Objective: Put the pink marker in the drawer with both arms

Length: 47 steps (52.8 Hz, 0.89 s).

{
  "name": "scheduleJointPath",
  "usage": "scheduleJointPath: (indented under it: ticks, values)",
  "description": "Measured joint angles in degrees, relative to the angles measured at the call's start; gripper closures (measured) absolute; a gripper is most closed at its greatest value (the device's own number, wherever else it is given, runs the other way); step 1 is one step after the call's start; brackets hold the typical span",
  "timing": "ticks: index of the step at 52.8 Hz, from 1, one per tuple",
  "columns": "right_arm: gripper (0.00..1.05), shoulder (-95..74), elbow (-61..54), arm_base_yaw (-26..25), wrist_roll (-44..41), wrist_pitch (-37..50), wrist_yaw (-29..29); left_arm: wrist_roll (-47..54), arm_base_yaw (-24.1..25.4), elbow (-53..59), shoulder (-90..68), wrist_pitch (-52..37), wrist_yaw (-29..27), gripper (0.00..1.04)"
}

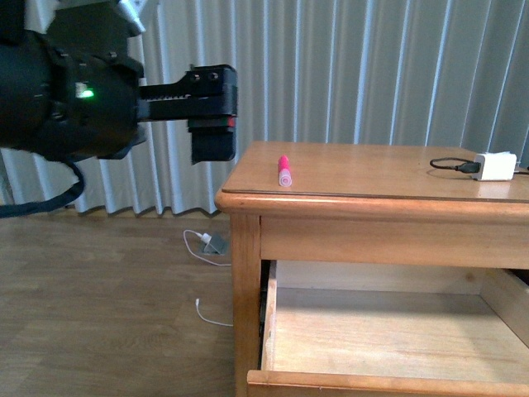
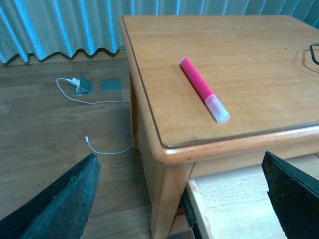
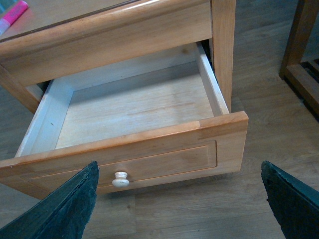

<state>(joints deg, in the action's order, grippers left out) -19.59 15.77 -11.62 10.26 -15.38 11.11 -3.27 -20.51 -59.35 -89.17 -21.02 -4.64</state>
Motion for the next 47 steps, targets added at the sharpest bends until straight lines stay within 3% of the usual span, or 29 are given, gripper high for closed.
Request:
scheduleJointPath:
  ticks: [22,47]
  values:
    - [0.08,0.0,0.0,0.0,0.0,0.0,0.0,0.5,-2.3,-30.2,-22.0,14.9,2.6,0.06]
    - [0.08,0.0,0.0,0.0,0.0,0.0,0.0,3.7,-4.8,-53.8,-39.3,29.0,-1.5,0.06]
